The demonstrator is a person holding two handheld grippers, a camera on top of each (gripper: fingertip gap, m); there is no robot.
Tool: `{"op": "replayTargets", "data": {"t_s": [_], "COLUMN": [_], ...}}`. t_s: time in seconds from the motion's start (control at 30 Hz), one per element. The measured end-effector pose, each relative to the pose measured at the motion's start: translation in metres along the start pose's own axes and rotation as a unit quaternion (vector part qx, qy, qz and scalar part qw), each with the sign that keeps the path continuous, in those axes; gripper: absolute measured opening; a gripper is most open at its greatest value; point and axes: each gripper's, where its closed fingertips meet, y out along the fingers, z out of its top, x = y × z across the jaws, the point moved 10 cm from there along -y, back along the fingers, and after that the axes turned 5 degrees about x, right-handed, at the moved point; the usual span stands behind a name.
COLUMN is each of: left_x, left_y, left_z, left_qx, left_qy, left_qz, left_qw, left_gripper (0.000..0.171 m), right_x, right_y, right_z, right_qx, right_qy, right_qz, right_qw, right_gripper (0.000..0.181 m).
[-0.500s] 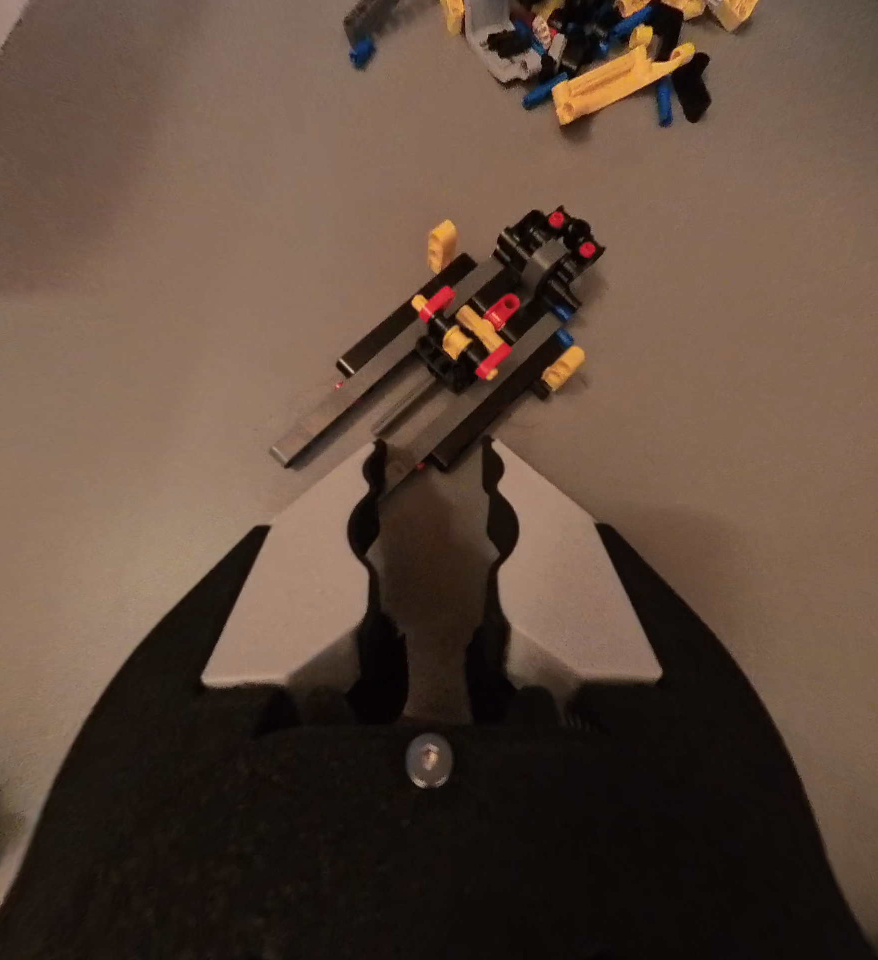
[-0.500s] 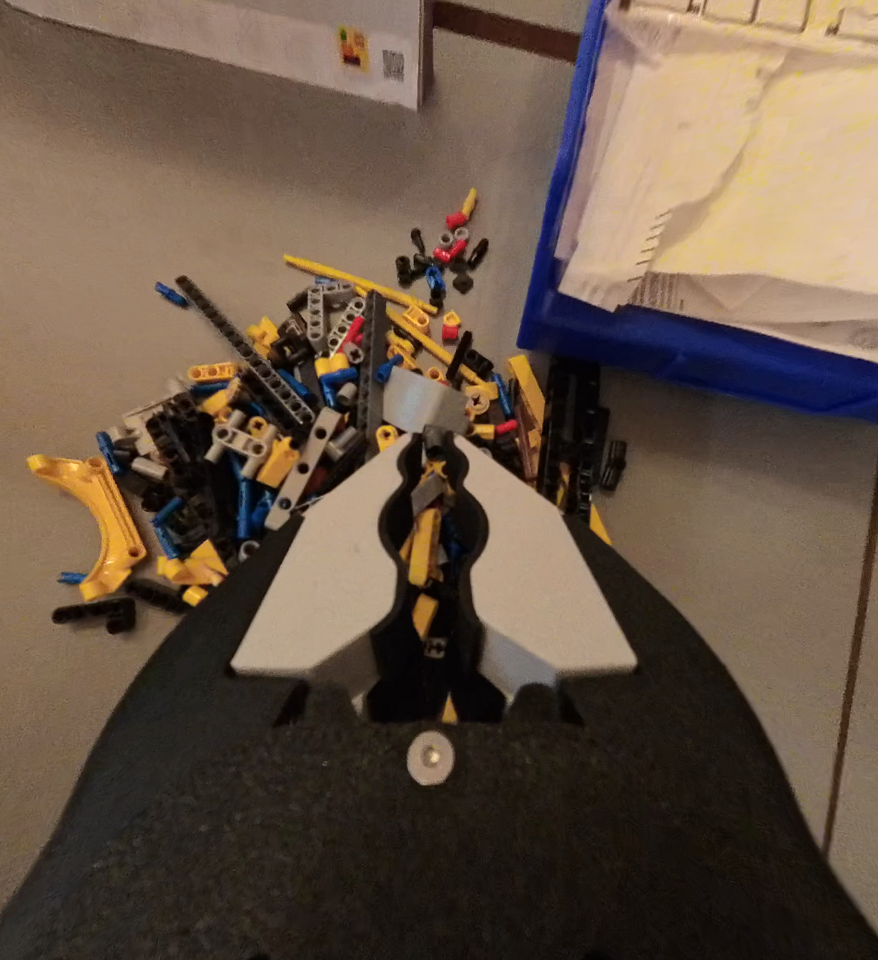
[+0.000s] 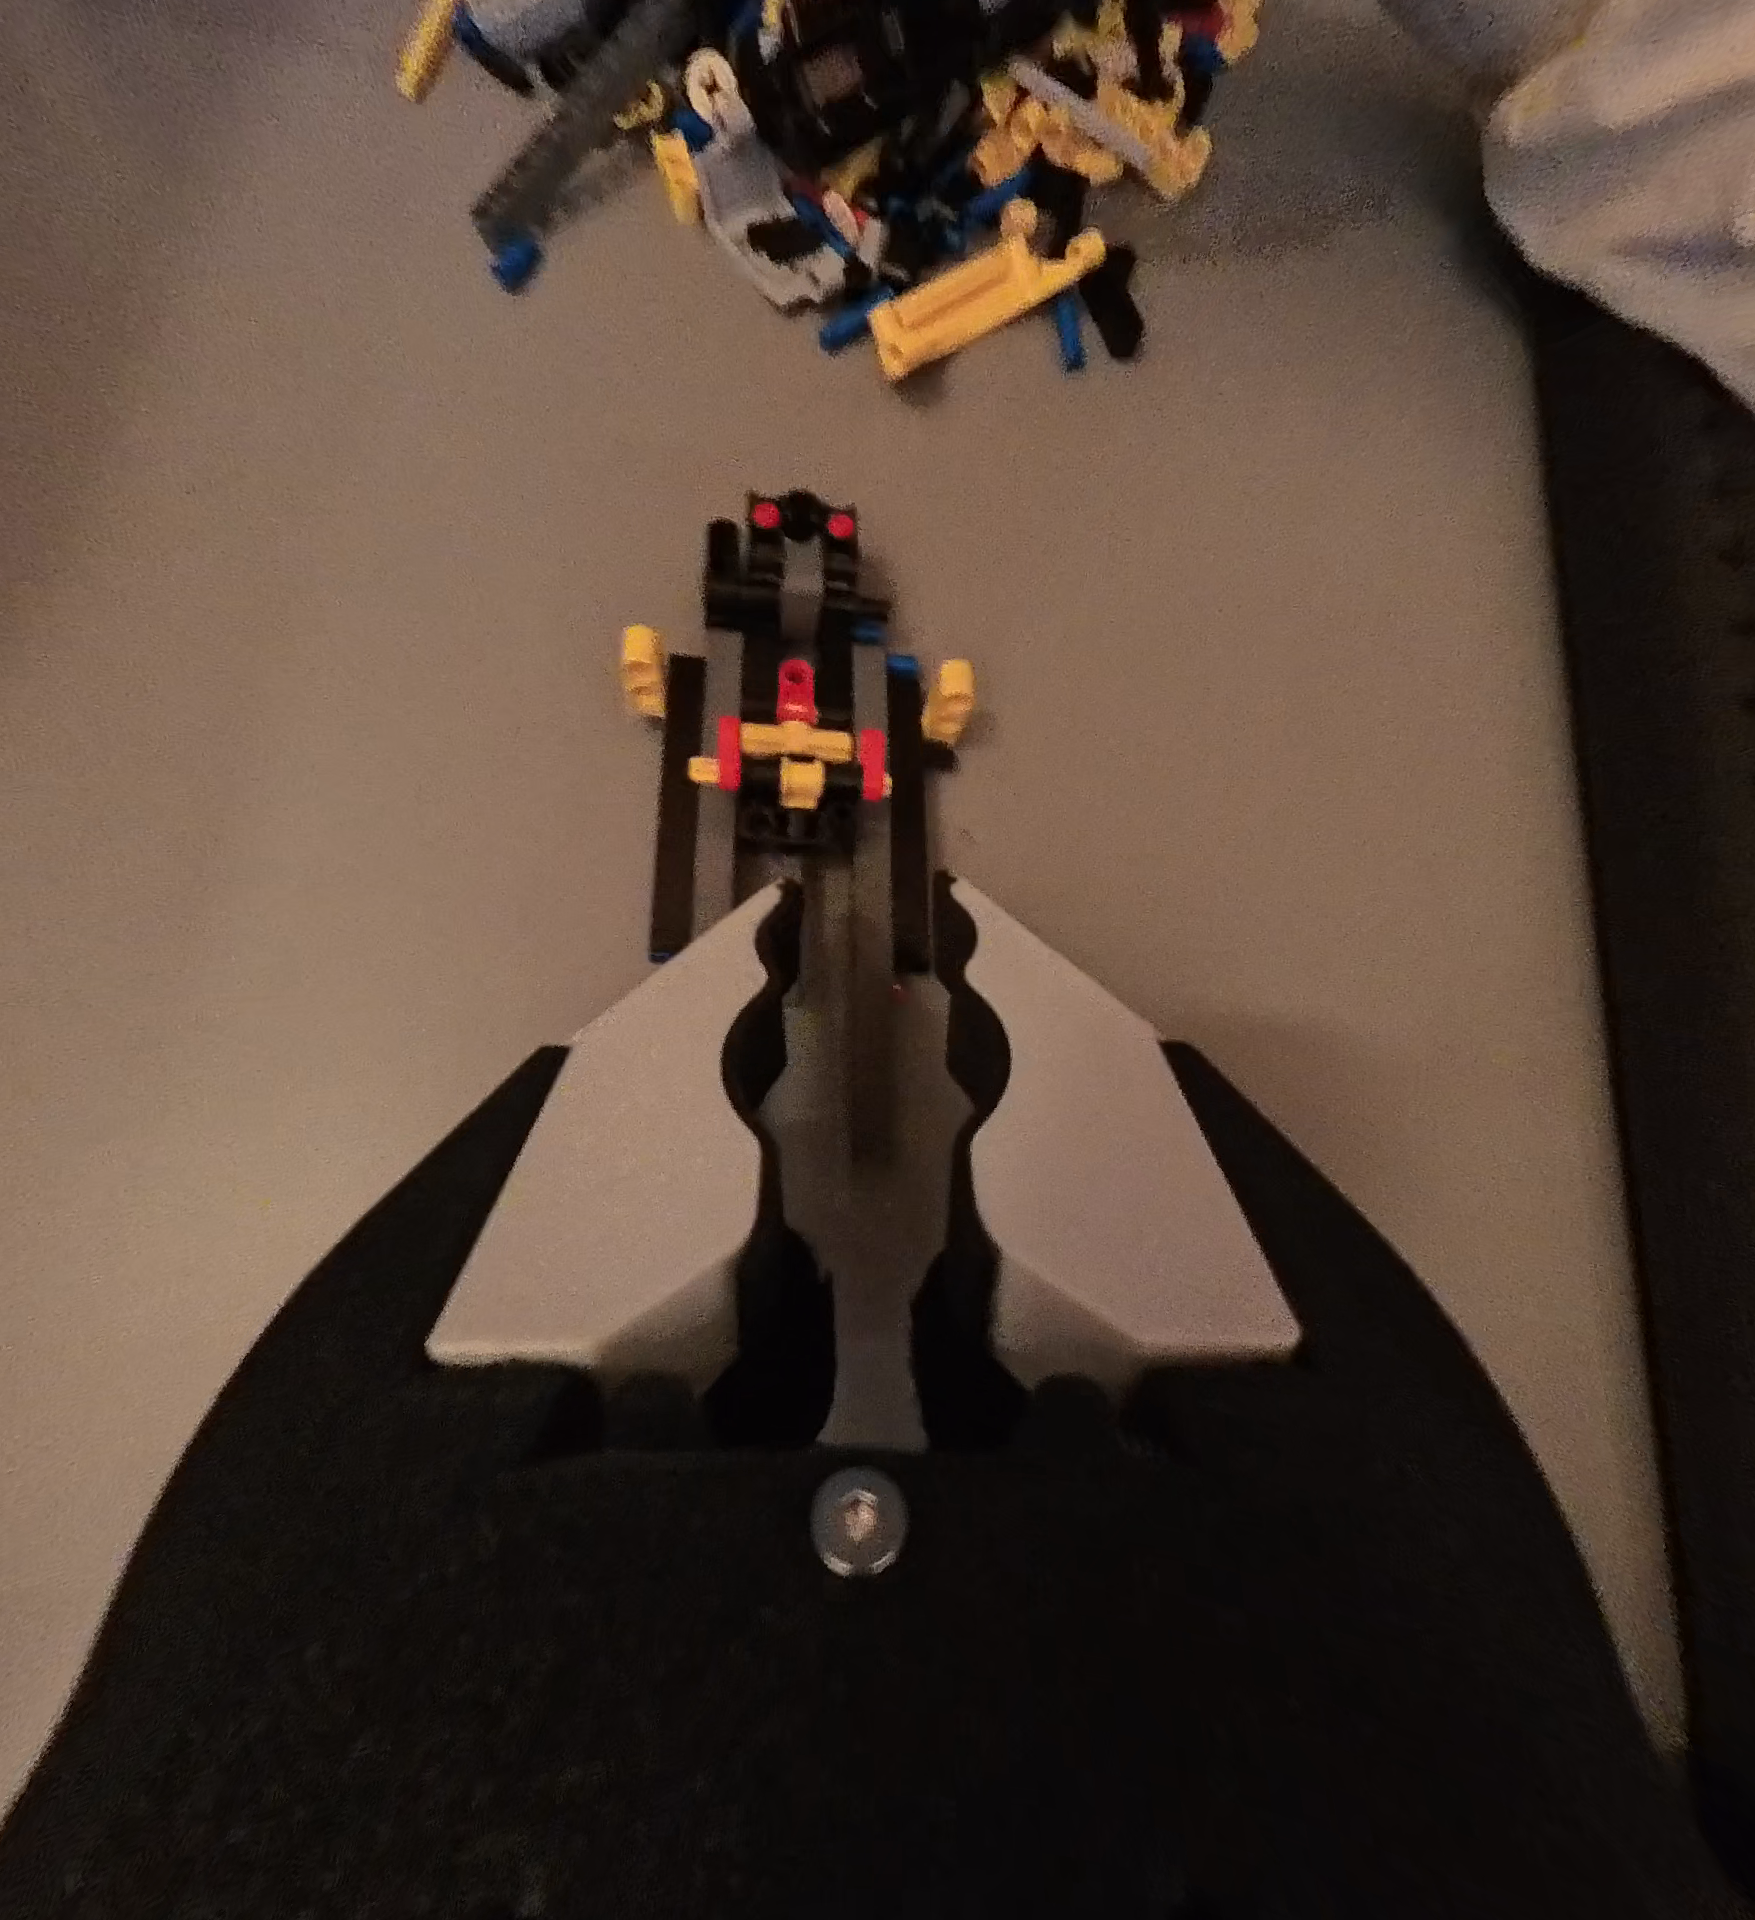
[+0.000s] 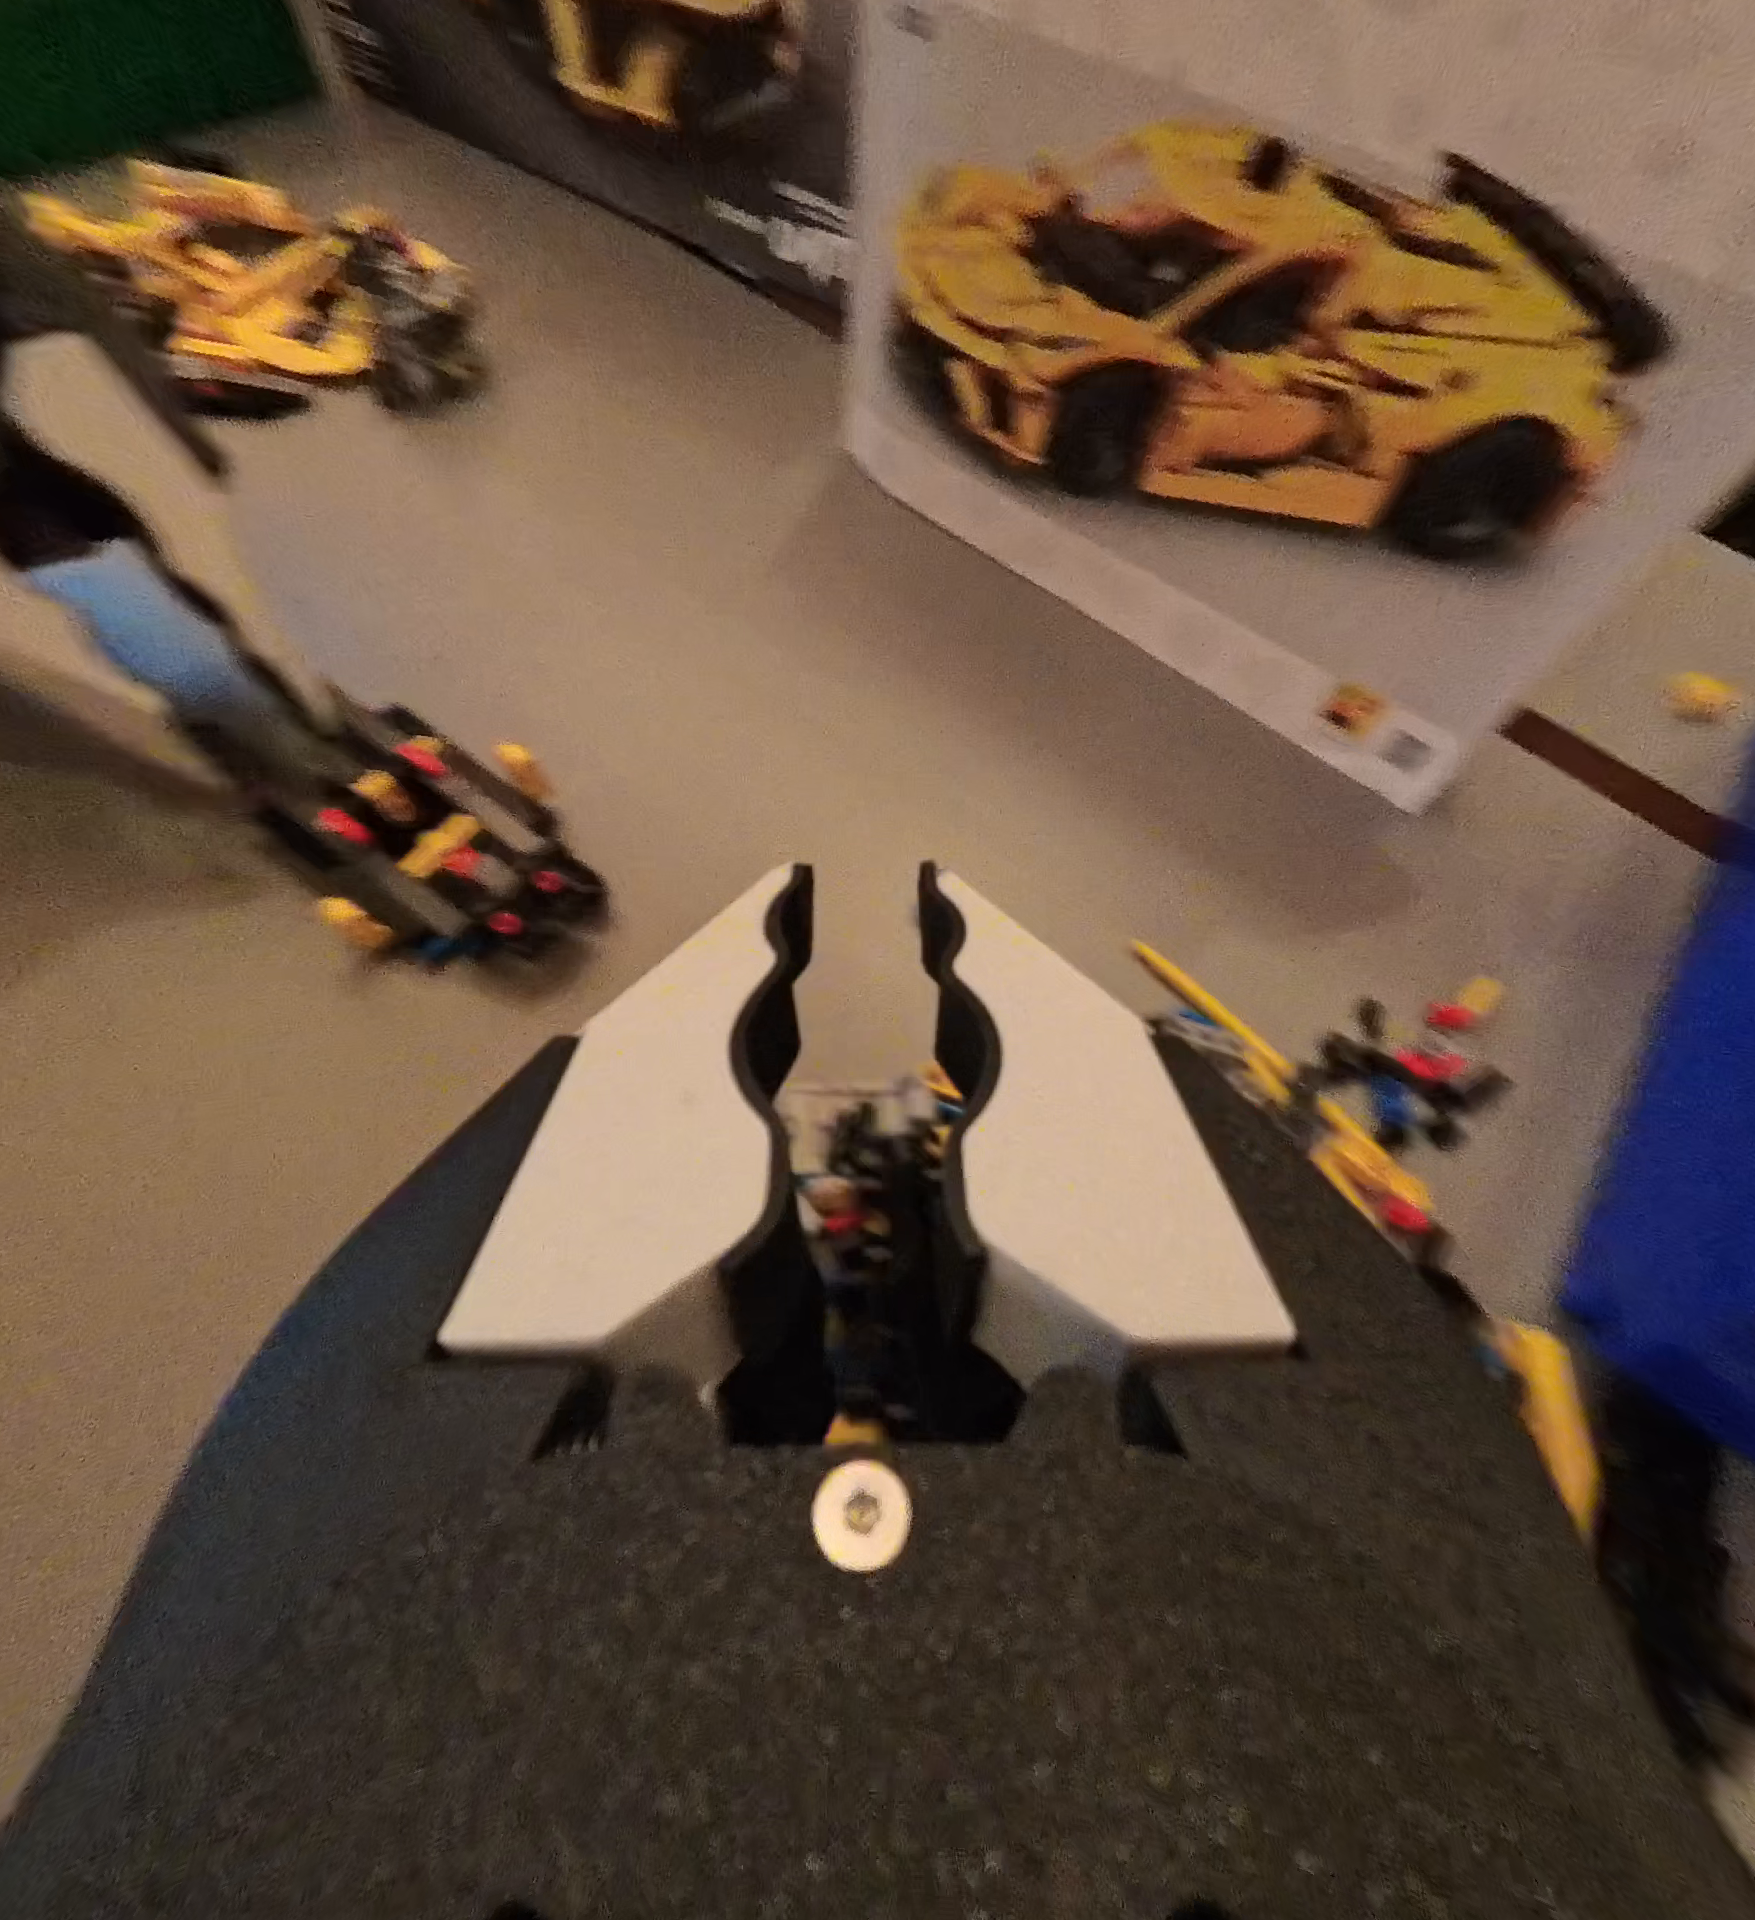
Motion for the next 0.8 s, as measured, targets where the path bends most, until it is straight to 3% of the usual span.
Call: {"op": "replayTargets", "data": {"t_s": [0.07, 0.13, 0.23, 0.4, 0.53, 0.6, 0.63, 0.7, 0.8], "left_x": [-0.011, -0.016, -0.018, -0.017, -0.014, -0.014, -0.014, -0.014, -0.022], "left_y": [-0.004, -0.003, 0.001, 0.008, 0.015, 0.012, 0.007, -0.012, -0.041], "left_z": [0.003, 0.000, -0.004, -0.008, -0.014, -0.009, -0.005, 0.006, 0.018], "left_qx": [0.030, 0.015, 0.006, -0.017, -0.031, -0.028, -0.006, 0.066, 0.194], "left_qy": [-0.008, 0.014, 0.022, 0.003, 0.036, 0.063, 0.071, 0.058, -0.030], "left_qz": [0.047, 0.087, 0.108, 0.068, 0.053, 0.077, 0.093, 0.104, 0.061], "left_qw": [0.998, 0.996, 0.994, 0.998, 0.997, 0.995, 0.993, 0.991, 0.979], "left_gripper": [0.030, 0.036, 0.038, 0.038, 0.036, 0.032, 0.032, 0.032, 0.033], "right_x": [-0.030, -0.053, -0.069, -0.068, -0.070, -0.071, -0.073, -0.083, -0.097], "right_y": [0.022, 0.046, 0.079, 0.114, 0.123, 0.117, 0.110, 0.096, 0.085], "right_z": [0.005, 0.004, -0.001, -0.004, -0.004, 0.003, 0.009, 0.020, 0.028], "right_qx": [0.016, 0.008, -0.012, -0.136, -0.115, -0.092, -0.061, 0.028, 0.089], "right_qy": [0.007, -0.020, -0.077, -0.088, -0.078, -0.112, -0.157, -0.291, -0.358], "right_qz": [0.099, 0.164, 0.180, 0.211, 0.250, 0.221, 0.190, 0.122, 0.071], "right_qw": [0.995, 0.986, 0.981, 0.964, 0.958, 0.964, 0.967, 0.949, 0.927], "right_gripper": [0.022, 0.026, 0.027, 0.019, 0.008, 0.008, 0.007, 0.007, 0.007]}}
